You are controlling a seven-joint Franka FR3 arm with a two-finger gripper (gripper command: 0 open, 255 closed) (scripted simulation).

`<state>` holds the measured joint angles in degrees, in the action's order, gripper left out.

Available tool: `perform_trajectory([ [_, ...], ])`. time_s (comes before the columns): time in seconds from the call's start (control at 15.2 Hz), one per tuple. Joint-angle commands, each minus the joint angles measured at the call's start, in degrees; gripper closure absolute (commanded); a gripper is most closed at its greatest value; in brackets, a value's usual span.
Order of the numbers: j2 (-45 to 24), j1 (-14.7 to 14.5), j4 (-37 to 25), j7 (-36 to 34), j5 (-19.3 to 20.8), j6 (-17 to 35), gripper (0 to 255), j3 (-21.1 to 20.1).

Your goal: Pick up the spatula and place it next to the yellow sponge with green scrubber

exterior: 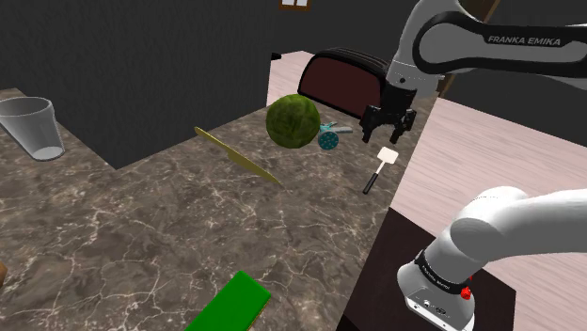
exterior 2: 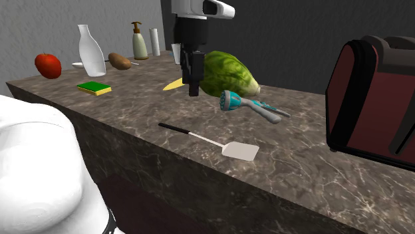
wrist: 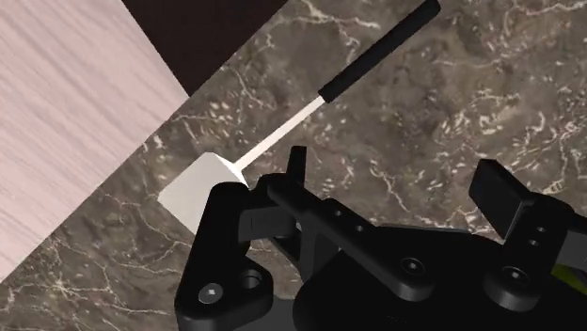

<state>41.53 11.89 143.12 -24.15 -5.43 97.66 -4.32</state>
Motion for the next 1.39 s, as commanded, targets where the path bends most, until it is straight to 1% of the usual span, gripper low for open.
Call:
perform_trajectory([
  [0.0, 0.44, 4.63, 3.32, -10.31, -0.91, 3.43, 0, -0.69],
  [0.26, 3.59, 13.39, 10.69, -29.41, -3.10, 8.89, 0, -2.65],
  [0.33, 4.34, 14.81, 11.98, -32.37, -3.55, 9.62, 0, -3.09],
  [0.86, 2.91, 14.39, 17.04, -32.20, -4.53, 16.14, 0, -3.99],
  [1.32, 2.91, 14.39, 17.04, -32.20, -4.53, 16.13, 0, -3.99],
])
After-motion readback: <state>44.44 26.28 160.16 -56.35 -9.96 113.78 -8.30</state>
